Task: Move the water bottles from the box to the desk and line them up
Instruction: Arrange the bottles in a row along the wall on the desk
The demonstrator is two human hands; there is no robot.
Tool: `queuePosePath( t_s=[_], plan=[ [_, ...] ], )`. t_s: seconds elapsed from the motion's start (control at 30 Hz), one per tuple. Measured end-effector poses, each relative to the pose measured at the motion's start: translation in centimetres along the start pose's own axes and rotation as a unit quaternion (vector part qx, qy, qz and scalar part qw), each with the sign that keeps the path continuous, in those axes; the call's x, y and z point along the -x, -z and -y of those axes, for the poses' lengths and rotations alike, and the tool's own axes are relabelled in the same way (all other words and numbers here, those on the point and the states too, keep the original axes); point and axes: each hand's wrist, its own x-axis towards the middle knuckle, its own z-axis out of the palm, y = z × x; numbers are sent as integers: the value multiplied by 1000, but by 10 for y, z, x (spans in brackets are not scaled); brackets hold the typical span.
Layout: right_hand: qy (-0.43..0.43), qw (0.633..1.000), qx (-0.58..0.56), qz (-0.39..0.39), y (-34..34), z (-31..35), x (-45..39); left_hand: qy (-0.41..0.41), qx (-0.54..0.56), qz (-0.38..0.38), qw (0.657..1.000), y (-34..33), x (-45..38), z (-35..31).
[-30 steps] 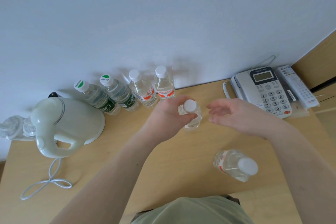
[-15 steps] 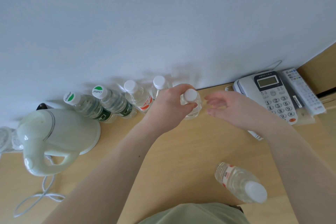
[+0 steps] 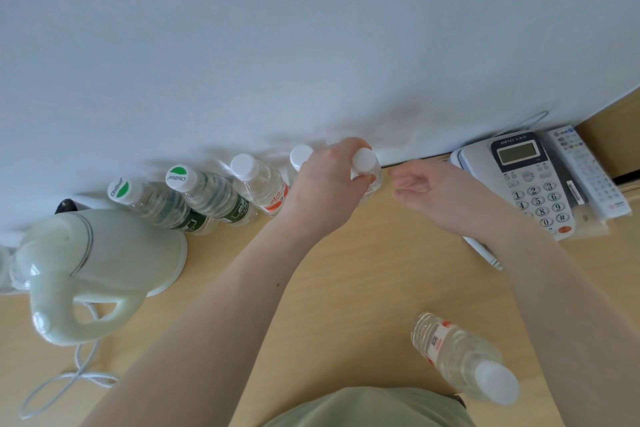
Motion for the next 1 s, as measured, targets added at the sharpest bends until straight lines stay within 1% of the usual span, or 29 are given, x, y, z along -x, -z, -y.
queuePosePath(
  t_s=[0.1, 0.2, 0.33, 0.5, 0.6, 0.73, 0.87, 1.0],
  plan=[
    [-2, 1000, 5, 6, -1, -3, 0, 8, -1, -2, 1000, -2, -3, 0],
    [-1, 1000, 6, 7, -2, -4, -1, -1, -17, -7, 1000, -5, -3, -3],
    [-1, 1000, 8, 9, -1, -3, -1, -30, -37, -49, 998, -7, -5, -7],
    [9, 1000, 9, 12, -1, -3, 3, -62, -43, -76, 994, -10, 0, -9],
    [11, 1000, 3, 14, -3, -6, 8, -86, -32, -116, 989, -11, 8, -6],
    [8, 999, -7, 30, -5, -10, 20, -145, -13, -178, 973, -13, 24, 0],
    [15, 999, -1, 38, -8, -13, 37, -139, 18, -165, 976, -17, 40, 4],
    [16, 999, -6, 42, -11, -20, 59, -130, 19, -161, 978, -22, 58, 4]
  ],
)
